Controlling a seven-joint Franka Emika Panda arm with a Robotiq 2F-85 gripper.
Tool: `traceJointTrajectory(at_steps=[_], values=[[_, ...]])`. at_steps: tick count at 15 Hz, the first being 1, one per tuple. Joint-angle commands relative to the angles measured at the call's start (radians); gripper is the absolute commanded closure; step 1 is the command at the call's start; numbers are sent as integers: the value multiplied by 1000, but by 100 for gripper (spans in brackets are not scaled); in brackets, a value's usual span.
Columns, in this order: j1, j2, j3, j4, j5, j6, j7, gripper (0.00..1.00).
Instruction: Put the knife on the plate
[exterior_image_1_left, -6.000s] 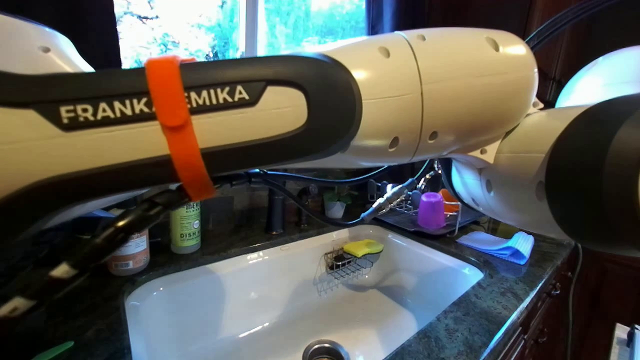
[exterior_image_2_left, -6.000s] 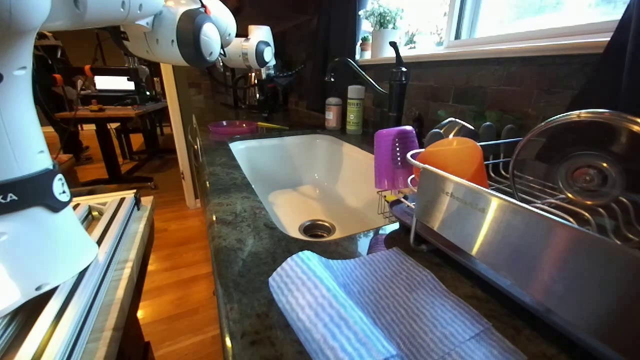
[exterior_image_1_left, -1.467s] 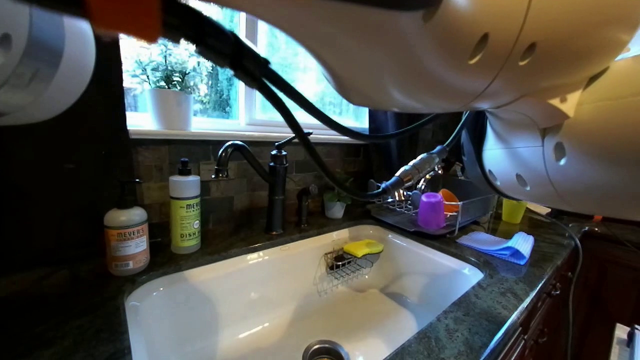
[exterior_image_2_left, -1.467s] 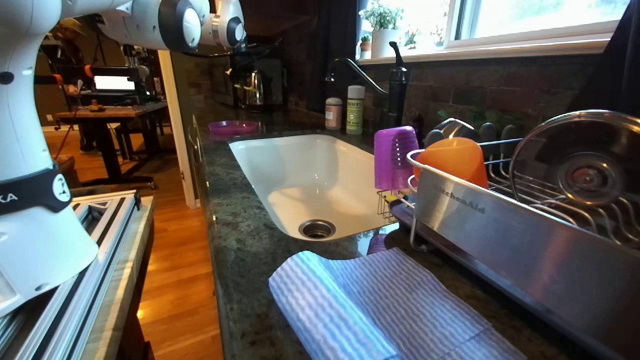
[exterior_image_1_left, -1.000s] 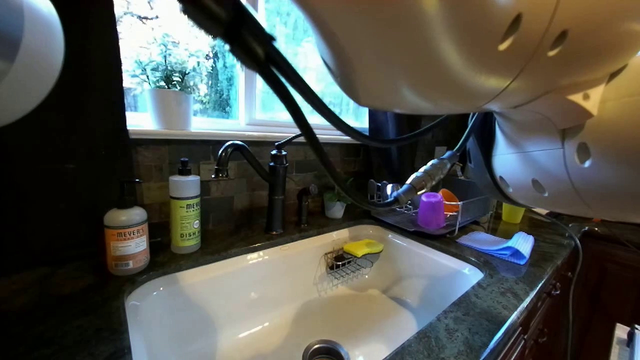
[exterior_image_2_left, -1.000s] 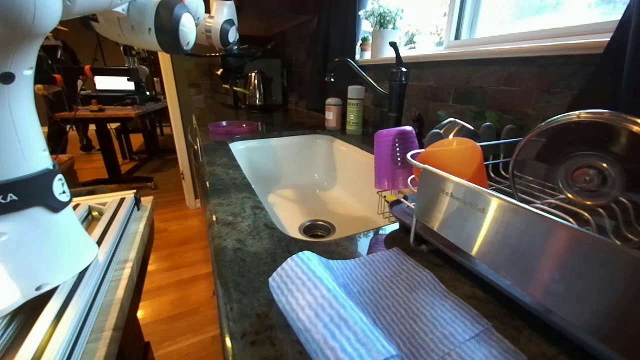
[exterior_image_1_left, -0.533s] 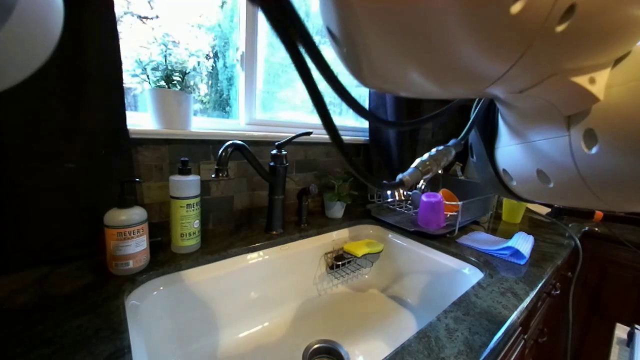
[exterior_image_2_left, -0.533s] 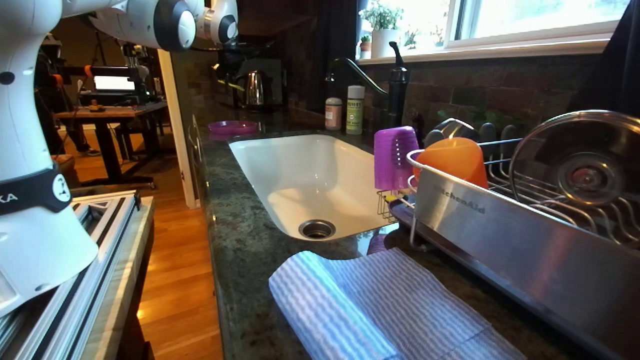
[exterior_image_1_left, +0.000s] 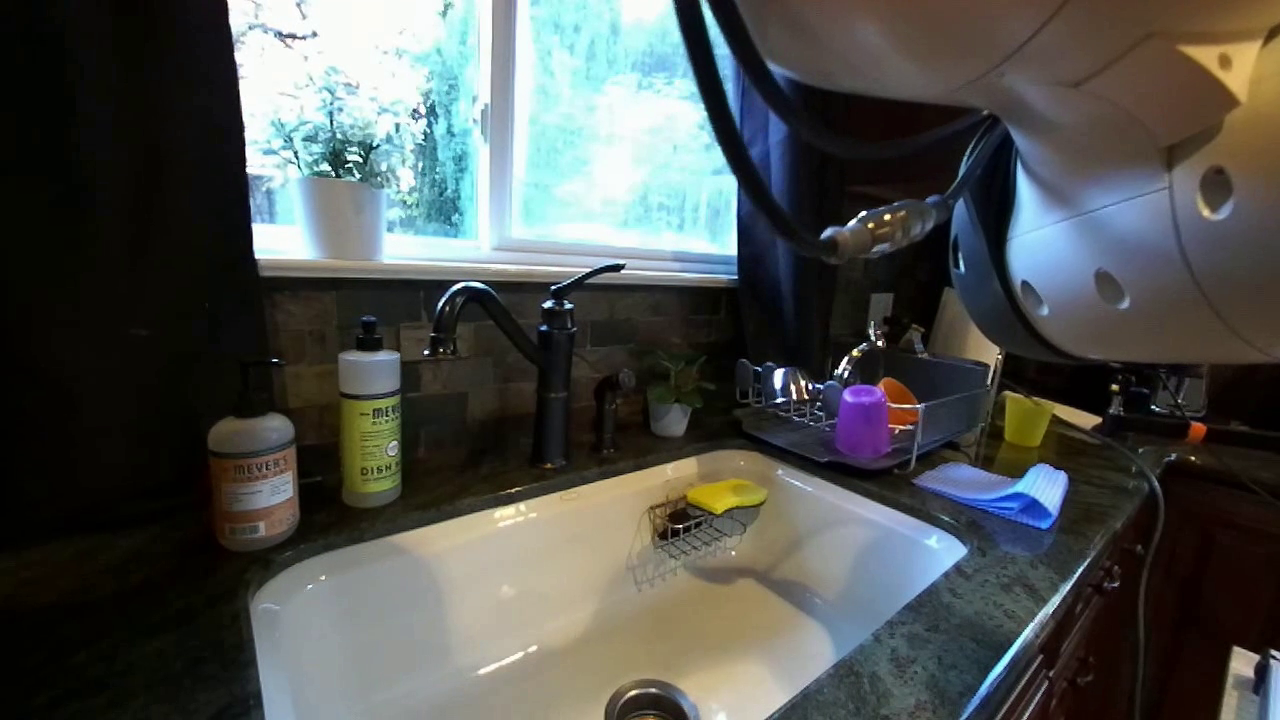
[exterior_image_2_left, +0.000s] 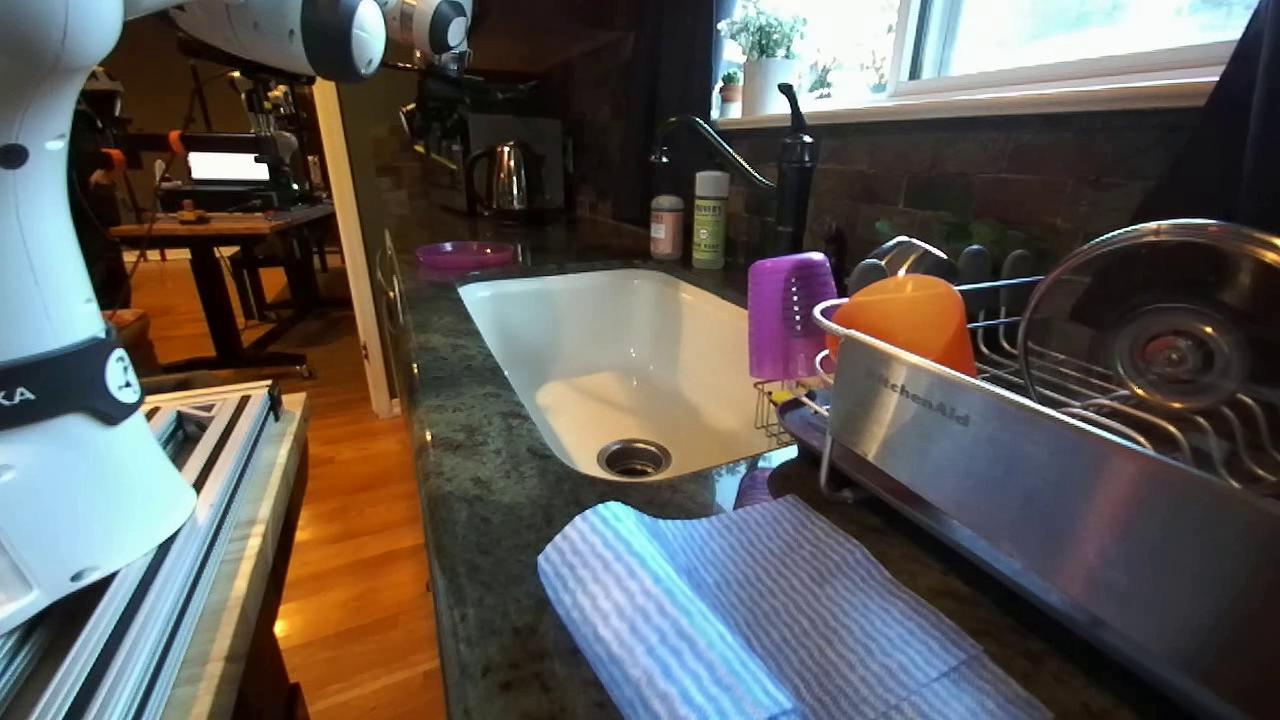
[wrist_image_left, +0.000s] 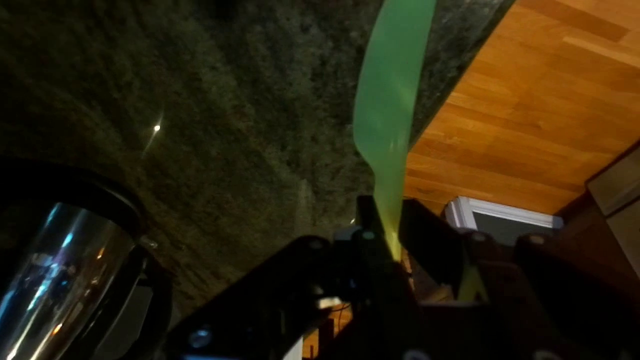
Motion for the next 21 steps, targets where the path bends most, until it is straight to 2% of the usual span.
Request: traceJointTrajectory(at_steps=[1,3,6,7,11,12,16,21], values=[[-17,-23,45,-23,69,-113,45,95],[-19,-23,54,-20,100,-150,137,95],[4,-36,3,-20,60,-190,304,95],[-6,-12,31,0,73,-158,217,81],[-1,-17,18,0,69,-166,278,81],[-2,-17,13,-19,69,-206,310,95],[-9,33,14,17,97,-333,483,95],[2,29,-46,11,53,-297,684,95]])
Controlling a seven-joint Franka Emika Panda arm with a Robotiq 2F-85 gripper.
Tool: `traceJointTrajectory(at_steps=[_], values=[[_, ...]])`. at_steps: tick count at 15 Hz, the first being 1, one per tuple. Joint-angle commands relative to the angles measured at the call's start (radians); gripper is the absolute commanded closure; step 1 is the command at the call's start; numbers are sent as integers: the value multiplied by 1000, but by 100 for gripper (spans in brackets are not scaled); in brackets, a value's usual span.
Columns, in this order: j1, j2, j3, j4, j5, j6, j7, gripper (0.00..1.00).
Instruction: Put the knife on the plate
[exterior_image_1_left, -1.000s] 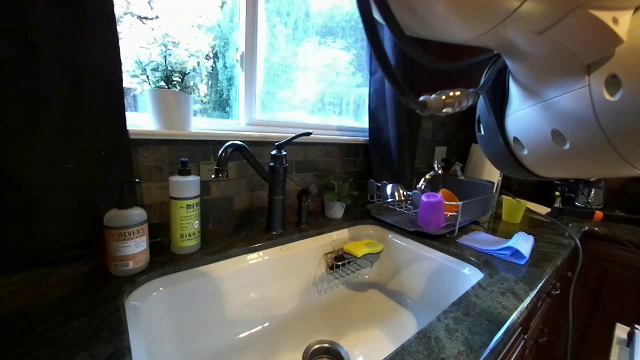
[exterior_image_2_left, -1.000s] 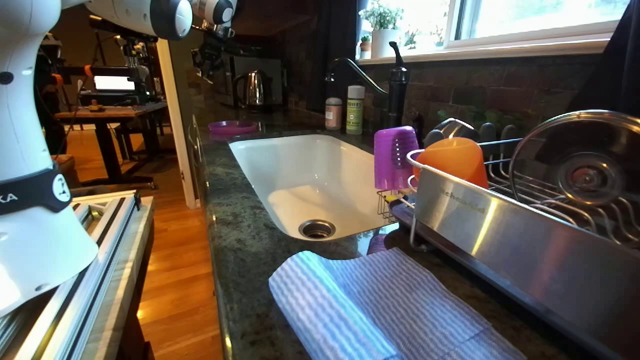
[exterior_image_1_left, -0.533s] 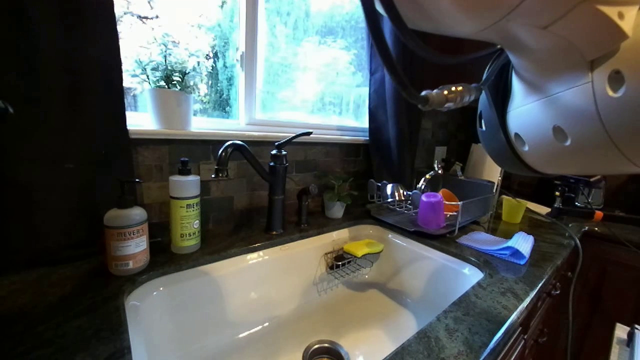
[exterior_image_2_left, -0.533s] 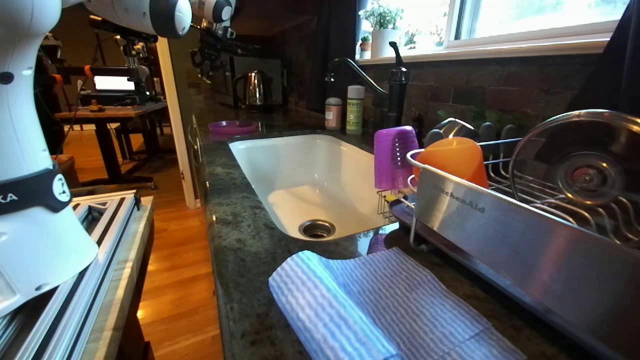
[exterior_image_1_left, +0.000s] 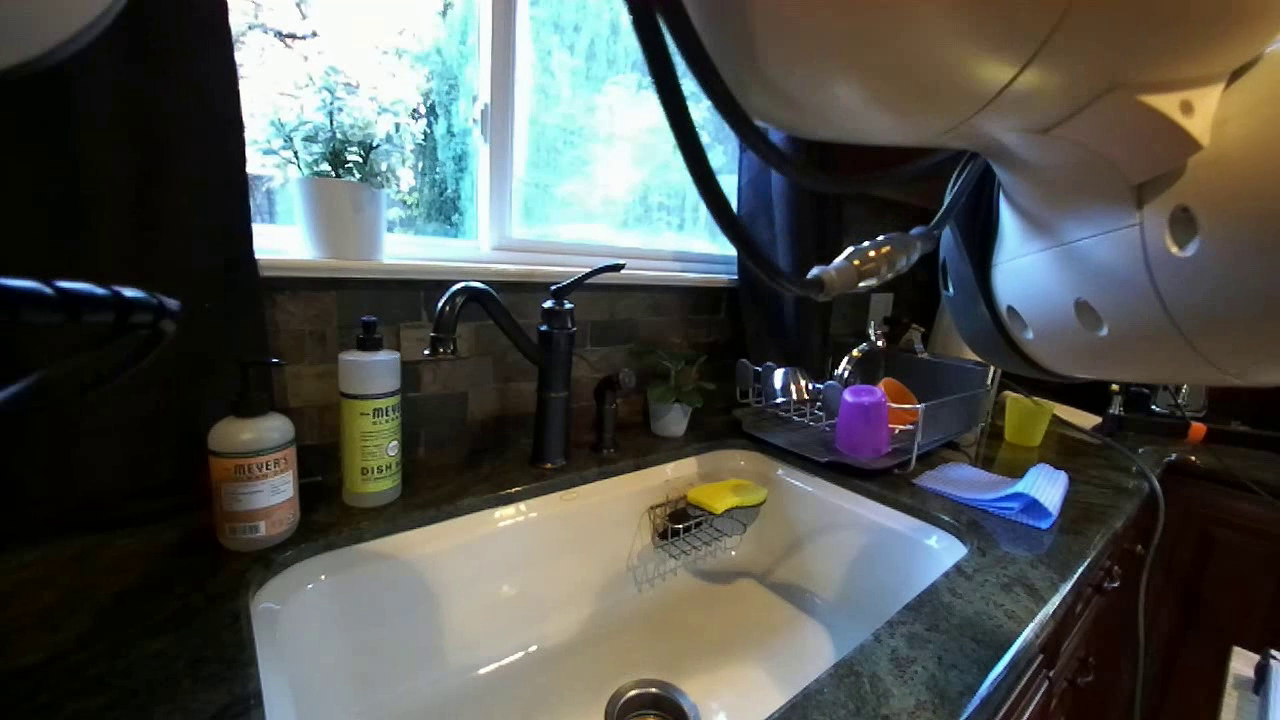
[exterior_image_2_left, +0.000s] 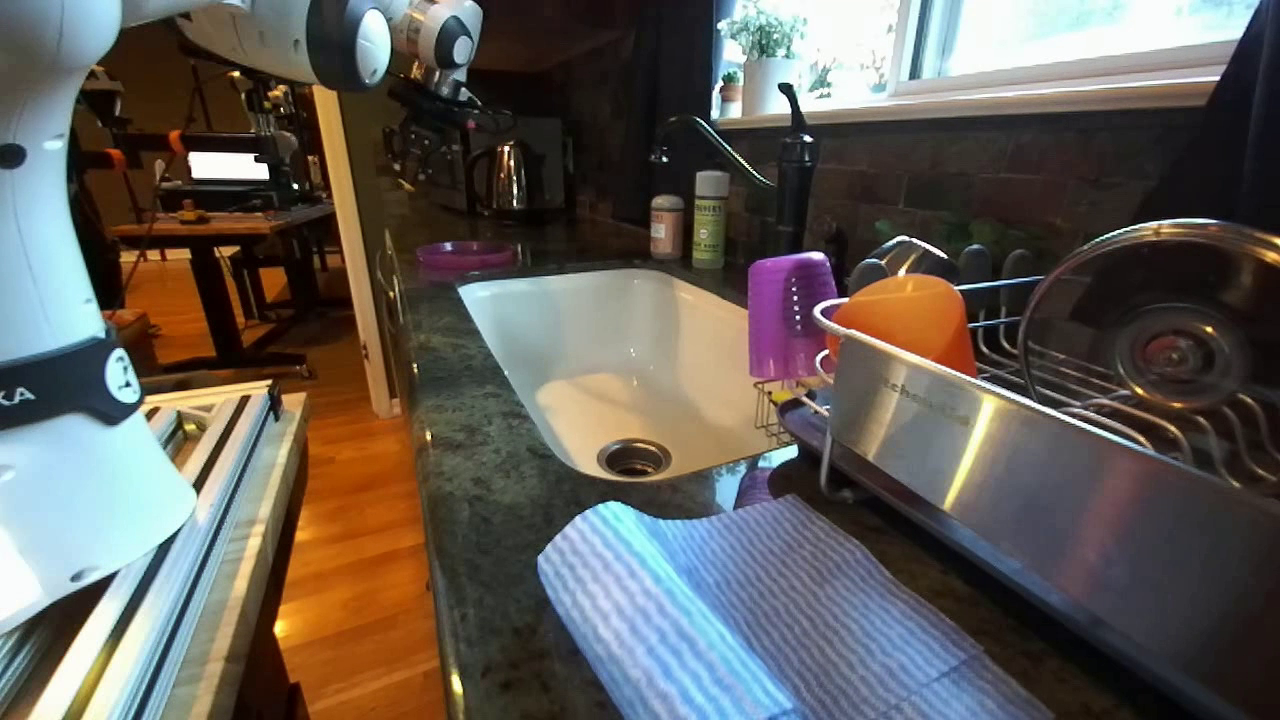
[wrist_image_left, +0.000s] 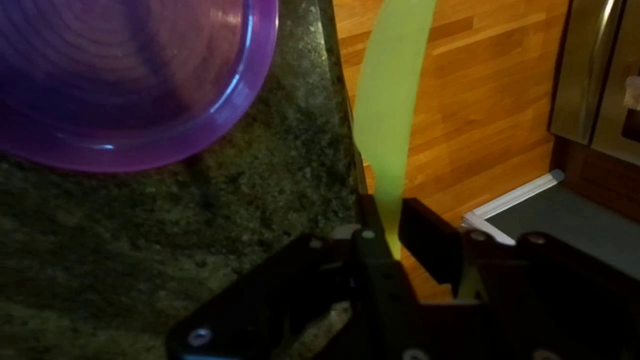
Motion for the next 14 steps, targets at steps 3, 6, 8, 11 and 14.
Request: traceJointTrajectory(at_steps=[3,6,8,11,14], values=[[5,-32,-46,-18,-4,-33,189,95],[6,-44,-51,-26,-6,-73,253,95],[13,-43,-77,-20,-30,-107,288,95],[8,-45,-92,-19,-46,-177,249,95],[11,-51,-110,-15,-73,-231,241,95]])
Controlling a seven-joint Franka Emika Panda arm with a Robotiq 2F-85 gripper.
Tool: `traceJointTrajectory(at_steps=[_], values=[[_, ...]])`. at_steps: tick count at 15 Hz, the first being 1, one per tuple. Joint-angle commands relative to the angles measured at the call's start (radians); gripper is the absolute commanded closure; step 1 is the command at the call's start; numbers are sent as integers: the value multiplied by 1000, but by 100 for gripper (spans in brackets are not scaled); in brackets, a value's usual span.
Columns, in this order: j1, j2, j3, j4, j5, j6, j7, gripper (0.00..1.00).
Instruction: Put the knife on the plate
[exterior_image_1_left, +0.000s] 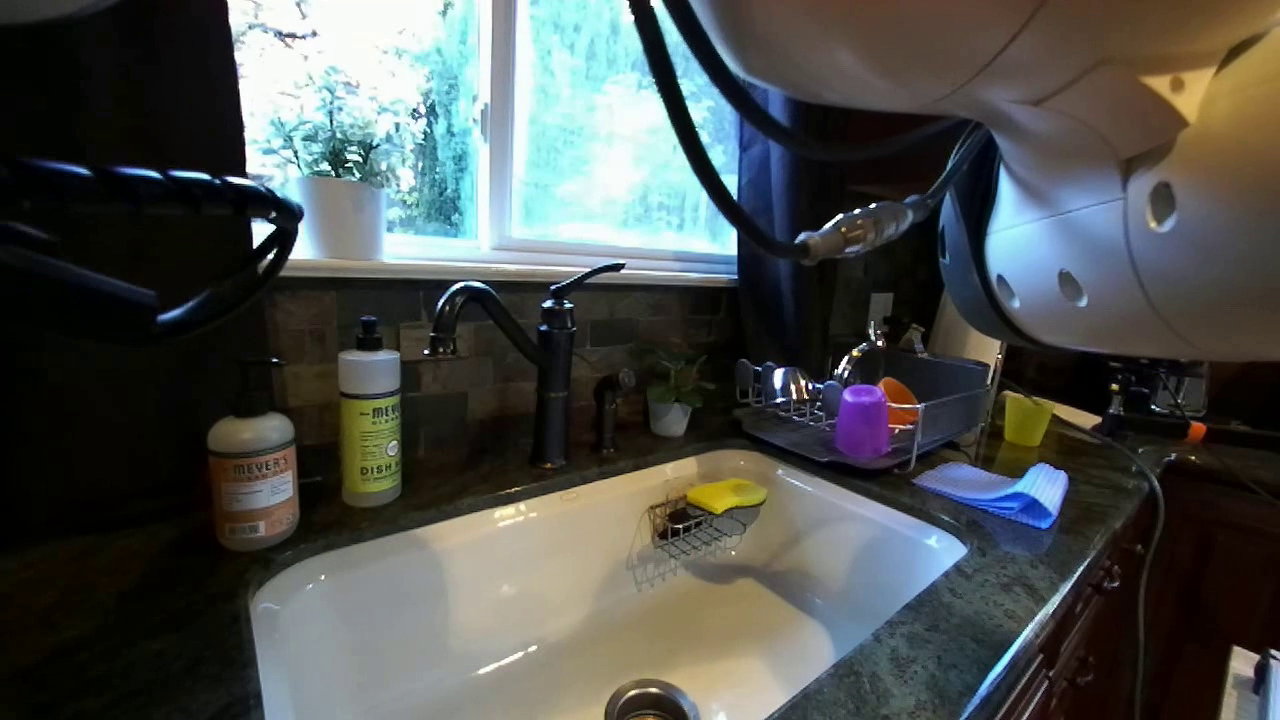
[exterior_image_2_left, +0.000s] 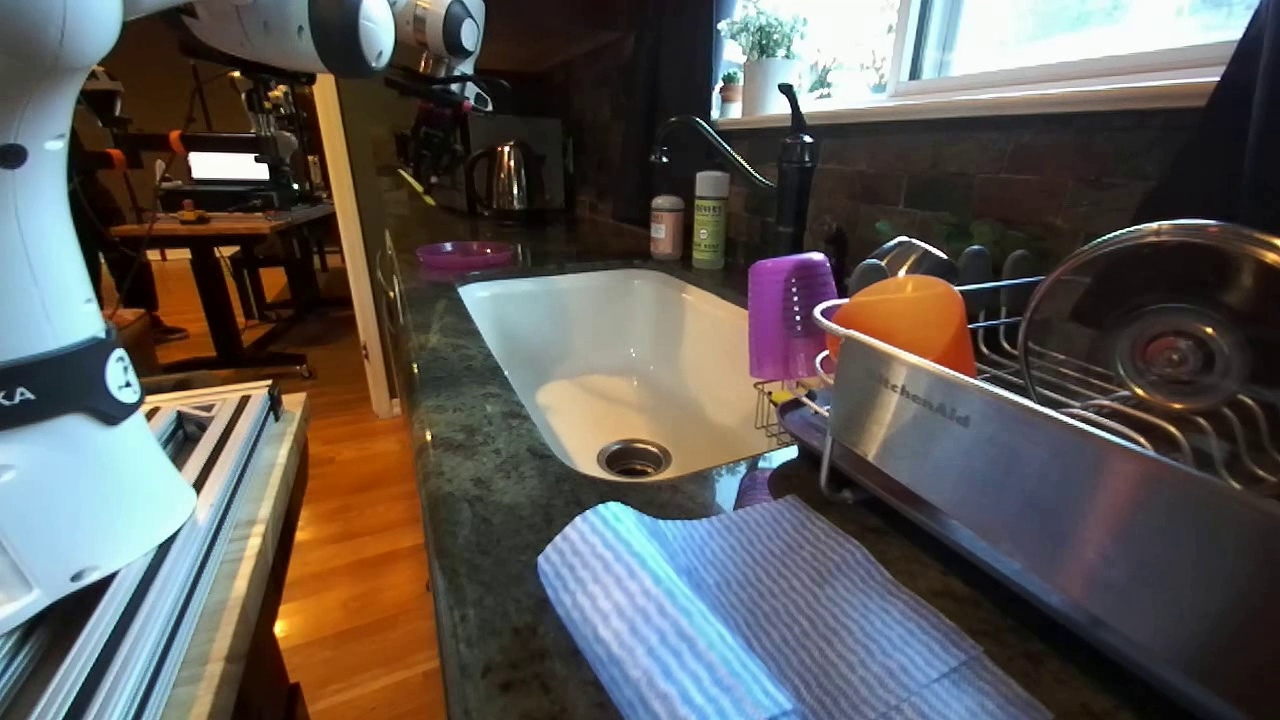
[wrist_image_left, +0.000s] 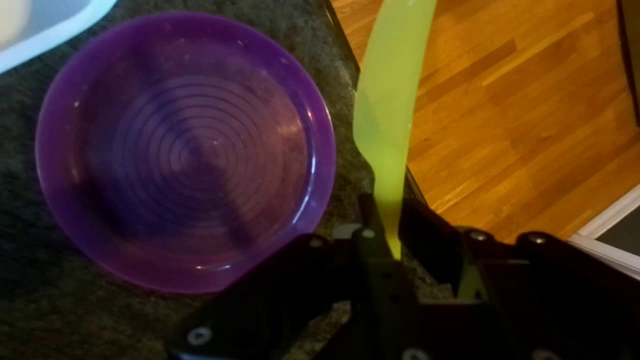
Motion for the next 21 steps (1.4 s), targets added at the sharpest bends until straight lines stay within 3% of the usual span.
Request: traceJointTrajectory(at_steps=[1,12,21], values=[[8,-25,-26,-16,-37,-73,-2,95],[53,-19,-126,0,-164,-242,93,95],[78,47,-193,32,-248,-153,139,95]])
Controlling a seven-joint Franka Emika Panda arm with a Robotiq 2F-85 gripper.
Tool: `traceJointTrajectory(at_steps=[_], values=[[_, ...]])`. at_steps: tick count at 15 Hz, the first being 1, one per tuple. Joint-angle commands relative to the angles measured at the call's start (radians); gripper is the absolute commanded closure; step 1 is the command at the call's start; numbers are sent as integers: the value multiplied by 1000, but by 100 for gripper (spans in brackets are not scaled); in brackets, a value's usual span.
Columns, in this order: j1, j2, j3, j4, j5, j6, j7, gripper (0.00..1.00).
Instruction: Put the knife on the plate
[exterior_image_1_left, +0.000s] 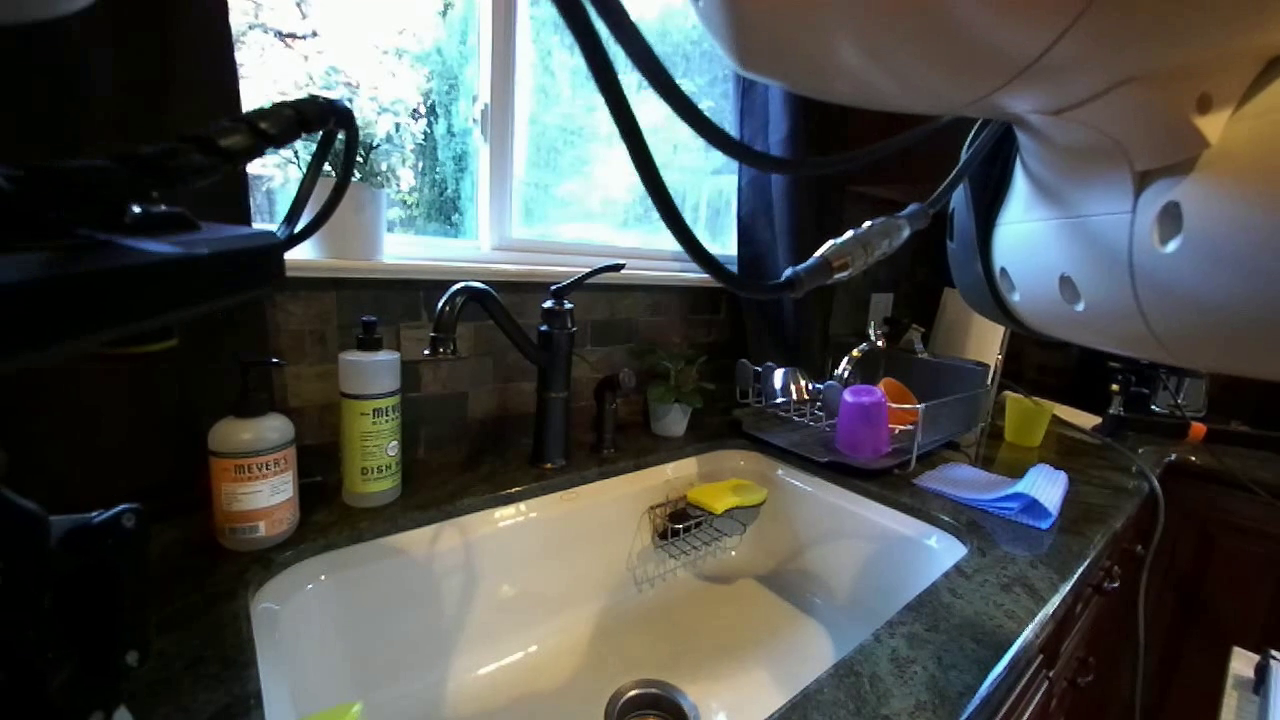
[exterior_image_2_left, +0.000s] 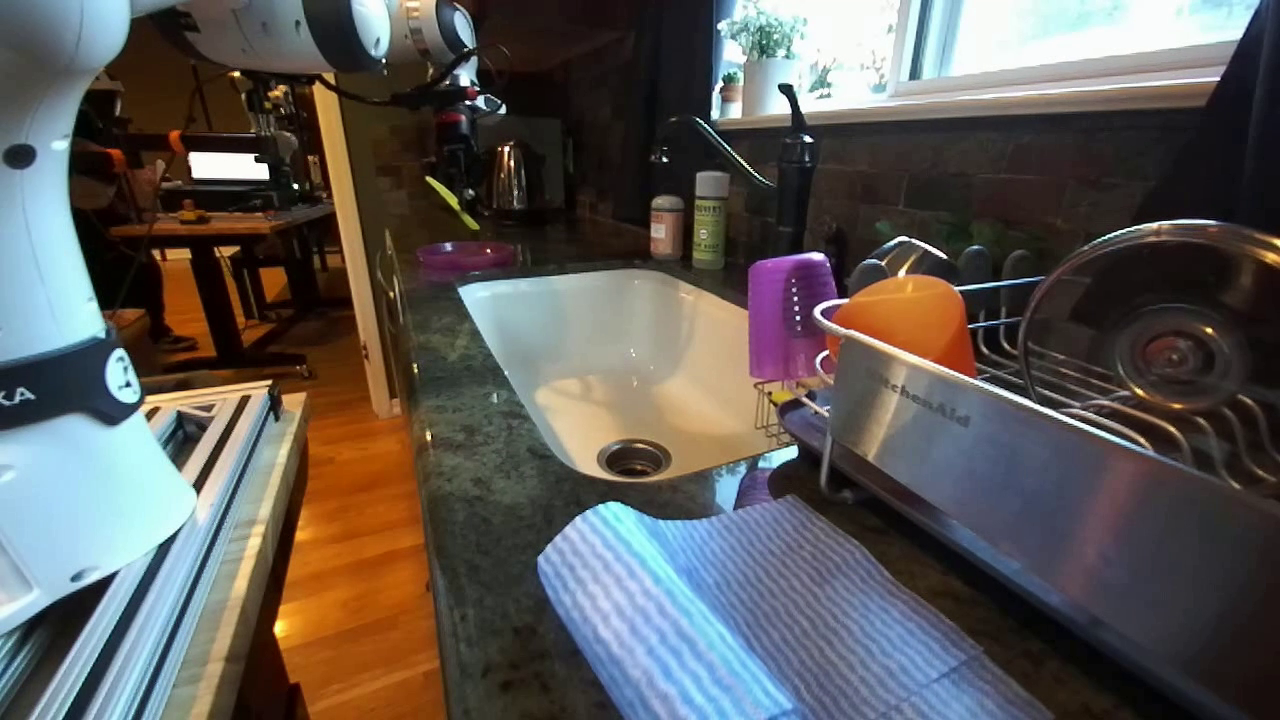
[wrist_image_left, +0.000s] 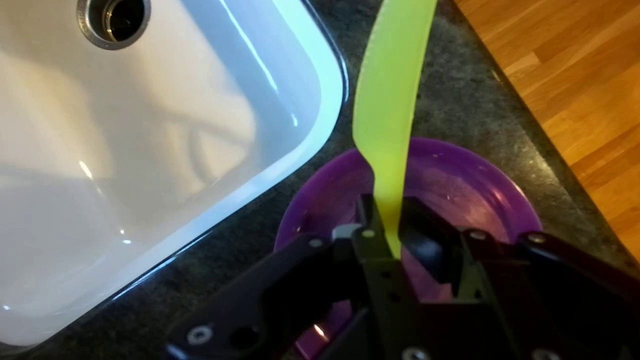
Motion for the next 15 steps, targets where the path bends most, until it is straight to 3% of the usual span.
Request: traceJointTrajectory(at_steps=[1,7,8,9,15], values=[[19,43,-26,34,-35,67,37,95],[28,62,-45,26,-54,202,50,95],[29,64,-45,25,-54,216,51,56],[29,67,-44,24,-52,231,52,55],[38,51,-48,15,-51,275,77,11]])
